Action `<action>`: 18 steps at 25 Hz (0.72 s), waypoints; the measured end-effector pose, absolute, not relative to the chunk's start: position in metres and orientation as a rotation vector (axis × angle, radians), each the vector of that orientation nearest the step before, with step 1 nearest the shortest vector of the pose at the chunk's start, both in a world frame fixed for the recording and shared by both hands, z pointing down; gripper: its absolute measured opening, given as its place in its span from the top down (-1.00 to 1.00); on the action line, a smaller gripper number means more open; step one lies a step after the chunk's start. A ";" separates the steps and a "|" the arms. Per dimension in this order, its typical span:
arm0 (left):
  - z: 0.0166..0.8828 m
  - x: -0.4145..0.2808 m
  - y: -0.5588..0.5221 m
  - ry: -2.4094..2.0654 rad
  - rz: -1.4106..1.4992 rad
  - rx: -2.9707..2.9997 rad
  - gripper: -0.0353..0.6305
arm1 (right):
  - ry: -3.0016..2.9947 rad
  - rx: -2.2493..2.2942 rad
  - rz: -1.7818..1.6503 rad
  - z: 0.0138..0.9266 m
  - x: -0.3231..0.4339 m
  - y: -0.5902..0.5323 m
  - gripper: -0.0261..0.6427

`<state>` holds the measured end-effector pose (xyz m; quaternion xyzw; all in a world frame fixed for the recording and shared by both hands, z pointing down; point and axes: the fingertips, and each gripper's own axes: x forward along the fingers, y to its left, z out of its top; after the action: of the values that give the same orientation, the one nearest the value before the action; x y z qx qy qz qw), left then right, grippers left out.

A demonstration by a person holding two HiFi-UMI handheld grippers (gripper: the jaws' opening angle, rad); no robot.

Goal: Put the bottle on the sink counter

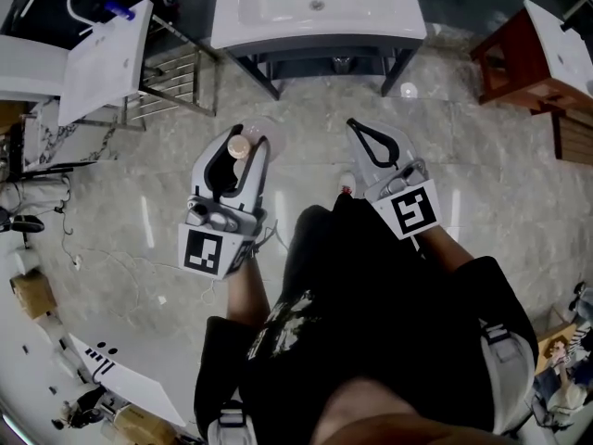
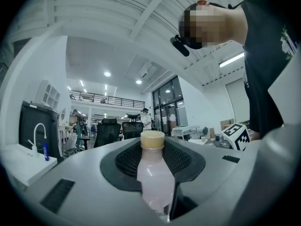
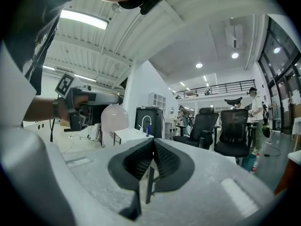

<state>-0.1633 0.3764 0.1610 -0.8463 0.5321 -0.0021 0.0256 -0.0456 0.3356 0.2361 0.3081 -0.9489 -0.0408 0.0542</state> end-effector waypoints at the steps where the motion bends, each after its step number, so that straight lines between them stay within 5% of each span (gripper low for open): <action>1: 0.160 -0.164 0.368 1.651 0.009 -2.612 0.45 | -2.881 0.923 -0.136 0.236 -0.046 0.327 0.94; 18: 0.169 -0.197 0.211 1.502 0.043 -2.673 0.45 | -2.818 1.135 -0.122 0.229 -0.053 0.187 0.94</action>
<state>-0.1965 0.2113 0.1694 -0.8711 0.4894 0.0141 0.0378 -0.0527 0.1872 0.2294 0.3727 -0.9257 -0.0400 0.0506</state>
